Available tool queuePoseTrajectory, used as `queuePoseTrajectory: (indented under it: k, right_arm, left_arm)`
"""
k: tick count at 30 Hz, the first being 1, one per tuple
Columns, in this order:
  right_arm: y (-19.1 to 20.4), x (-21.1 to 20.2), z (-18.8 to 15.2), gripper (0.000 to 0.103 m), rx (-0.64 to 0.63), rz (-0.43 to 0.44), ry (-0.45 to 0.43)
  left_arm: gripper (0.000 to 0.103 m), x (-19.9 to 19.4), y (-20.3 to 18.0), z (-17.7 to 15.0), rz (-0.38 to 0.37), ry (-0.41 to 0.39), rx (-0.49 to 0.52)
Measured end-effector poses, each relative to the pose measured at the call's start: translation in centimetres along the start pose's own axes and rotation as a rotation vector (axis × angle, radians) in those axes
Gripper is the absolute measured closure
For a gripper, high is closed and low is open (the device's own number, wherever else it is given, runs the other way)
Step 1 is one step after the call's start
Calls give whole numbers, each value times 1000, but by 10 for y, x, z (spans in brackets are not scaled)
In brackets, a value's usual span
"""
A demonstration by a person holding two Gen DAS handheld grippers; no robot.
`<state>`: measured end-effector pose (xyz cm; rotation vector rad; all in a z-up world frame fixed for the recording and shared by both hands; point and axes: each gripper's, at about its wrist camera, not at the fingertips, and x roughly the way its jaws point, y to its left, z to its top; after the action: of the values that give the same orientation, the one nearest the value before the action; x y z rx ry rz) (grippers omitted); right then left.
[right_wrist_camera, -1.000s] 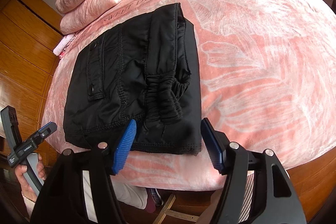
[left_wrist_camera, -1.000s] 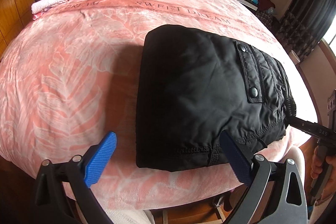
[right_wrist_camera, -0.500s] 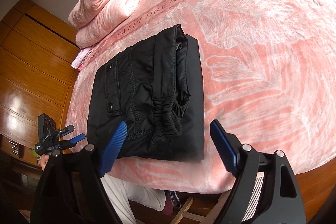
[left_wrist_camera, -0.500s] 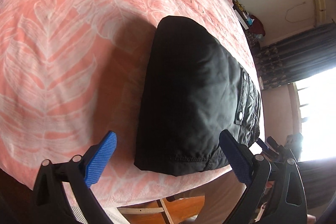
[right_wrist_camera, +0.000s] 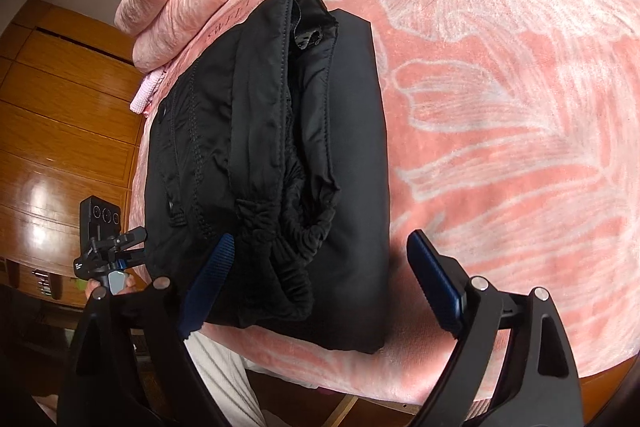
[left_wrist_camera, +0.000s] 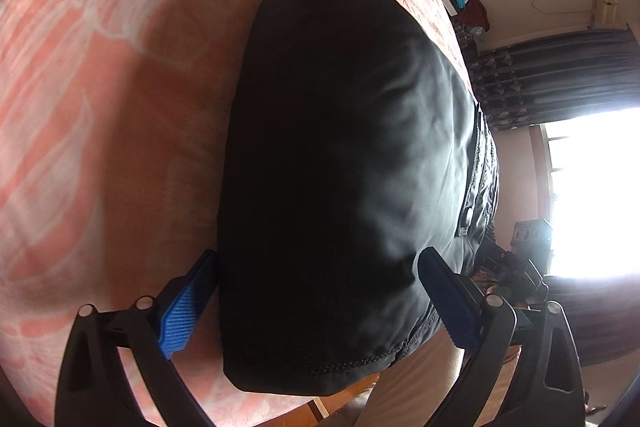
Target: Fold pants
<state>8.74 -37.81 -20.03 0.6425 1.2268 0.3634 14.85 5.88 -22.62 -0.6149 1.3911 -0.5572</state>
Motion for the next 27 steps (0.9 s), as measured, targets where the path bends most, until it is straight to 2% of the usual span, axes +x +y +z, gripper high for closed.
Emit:
queuePoseTrajectory:
  k: [7, 21, 26, 27]
  right_arm:
    - [-12, 4, 2, 13, 20, 51, 25]
    - [-22, 2, -1, 12, 21, 121, 38]
    - [-25, 11, 4, 12, 12, 190, 37]
    - [-26, 15, 5, 14, 12, 219, 41]
  left_arm:
    - [4, 23, 5, 4, -72, 58, -30]
    - [4, 43, 10, 12, -129, 98, -65]
    - [4, 43, 2, 13, -169, 91, -90]
    - [4, 46, 4, 13, -165, 98, -94]
